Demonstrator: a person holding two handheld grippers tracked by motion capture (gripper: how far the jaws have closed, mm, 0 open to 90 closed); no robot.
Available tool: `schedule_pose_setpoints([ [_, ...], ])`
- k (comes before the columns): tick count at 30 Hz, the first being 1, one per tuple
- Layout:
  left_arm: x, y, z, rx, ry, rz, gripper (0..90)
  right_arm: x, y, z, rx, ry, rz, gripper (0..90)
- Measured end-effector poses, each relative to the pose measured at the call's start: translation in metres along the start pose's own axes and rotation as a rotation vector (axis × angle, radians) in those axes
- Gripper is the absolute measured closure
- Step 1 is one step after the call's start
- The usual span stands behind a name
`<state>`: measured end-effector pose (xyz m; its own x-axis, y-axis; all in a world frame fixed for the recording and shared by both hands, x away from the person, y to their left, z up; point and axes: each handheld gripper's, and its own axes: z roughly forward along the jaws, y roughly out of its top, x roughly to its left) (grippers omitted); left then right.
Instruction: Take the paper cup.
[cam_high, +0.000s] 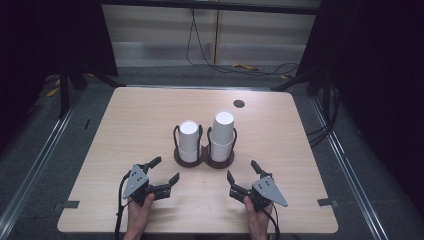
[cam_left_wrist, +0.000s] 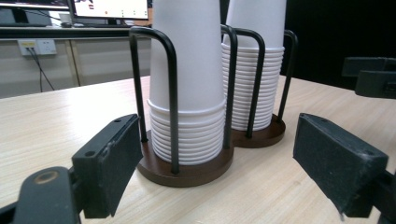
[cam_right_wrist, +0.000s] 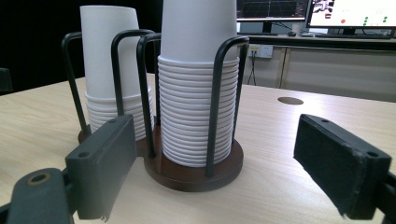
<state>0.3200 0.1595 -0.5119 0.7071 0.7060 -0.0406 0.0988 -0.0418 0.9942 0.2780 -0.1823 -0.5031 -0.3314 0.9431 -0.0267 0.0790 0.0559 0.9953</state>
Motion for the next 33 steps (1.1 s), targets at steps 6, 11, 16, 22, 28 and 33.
schedule_pose_setpoints([
  [6, 0.002, 0.0, 0.0, -0.004, -0.011, -0.03, 15.5, -0.001, 0.0, 0.0, 0.011, 0.01, 0.009, 12.7],
  [11, 0.002, 0.001, 0.002, 0.017, -0.008, -0.031, 15.7, 0.0, 0.001, 0.001, 0.029, 0.02, 0.012, 12.8],
  [16, 0.003, 0.004, 0.009, 0.051, -0.031, -0.058, 15.7, -0.001, 0.001, 0.0, 0.028, 0.037, 0.003, 13.2],
  [22, 0.003, 0.013, 0.009, 0.041, -0.054, -0.052, 15.7, 0.0, 0.001, 0.0, 0.029, 0.041, 0.006, 13.8],
  [28, 0.002, 0.023, 0.005, 0.036, -0.065, -0.029, 15.9, 0.0, 0.001, 0.0, 0.028, 0.037, 0.008, 14.0],
  [33, 0.005, 0.03, 0.01, 0.045, -0.097, -0.024, 15.9, 0.001, 0.001, 0.001, 0.032, 0.041, -0.004, 14.7],
])
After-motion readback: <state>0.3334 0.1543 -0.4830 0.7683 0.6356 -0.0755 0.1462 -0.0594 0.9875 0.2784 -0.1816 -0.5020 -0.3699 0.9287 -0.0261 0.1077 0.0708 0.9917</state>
